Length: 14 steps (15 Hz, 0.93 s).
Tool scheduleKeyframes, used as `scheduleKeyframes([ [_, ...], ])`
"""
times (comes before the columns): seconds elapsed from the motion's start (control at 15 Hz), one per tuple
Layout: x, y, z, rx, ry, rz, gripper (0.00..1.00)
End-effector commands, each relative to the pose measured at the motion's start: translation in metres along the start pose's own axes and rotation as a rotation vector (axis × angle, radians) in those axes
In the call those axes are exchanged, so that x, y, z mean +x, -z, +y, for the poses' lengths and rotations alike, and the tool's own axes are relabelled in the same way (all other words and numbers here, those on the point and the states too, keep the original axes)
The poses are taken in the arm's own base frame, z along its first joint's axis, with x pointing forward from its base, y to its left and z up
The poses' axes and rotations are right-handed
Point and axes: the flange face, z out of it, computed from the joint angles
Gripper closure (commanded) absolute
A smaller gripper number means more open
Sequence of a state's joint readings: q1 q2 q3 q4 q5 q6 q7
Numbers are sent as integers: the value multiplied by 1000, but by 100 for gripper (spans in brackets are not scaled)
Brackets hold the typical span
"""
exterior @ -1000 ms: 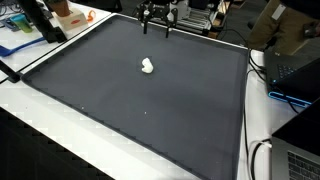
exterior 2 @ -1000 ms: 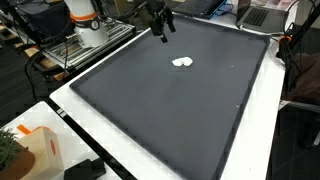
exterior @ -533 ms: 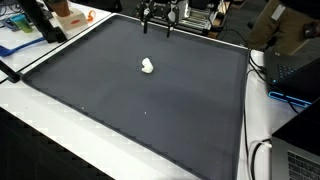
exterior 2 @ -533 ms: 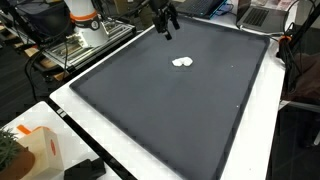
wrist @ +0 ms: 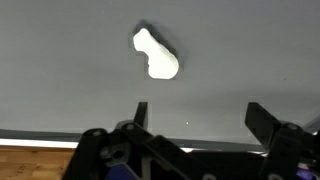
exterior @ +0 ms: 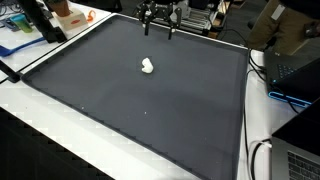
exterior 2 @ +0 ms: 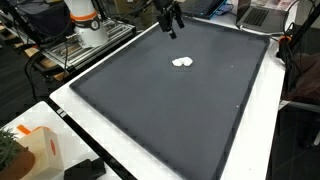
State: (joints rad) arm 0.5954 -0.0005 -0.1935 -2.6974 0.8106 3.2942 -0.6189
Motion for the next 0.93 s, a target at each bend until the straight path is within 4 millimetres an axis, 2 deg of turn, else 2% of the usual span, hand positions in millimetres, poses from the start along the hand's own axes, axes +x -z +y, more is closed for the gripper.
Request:
scheduleKeyframes([
  [0.0, -1, -7, -9, -7, -28, 16, 0],
  [0.27, 0, -20, -24, -17, -42, 42, 0],
  [0.4, -6, -29, -27, -16, -29, 44, 0],
  [0.6, -28, -54, -8, -43, -30, 36, 0],
  [0.8, -48, -83, 19, -74, -46, 43, 0],
  [0.87, -51, -88, 21, -45, -70, 44, 0],
])
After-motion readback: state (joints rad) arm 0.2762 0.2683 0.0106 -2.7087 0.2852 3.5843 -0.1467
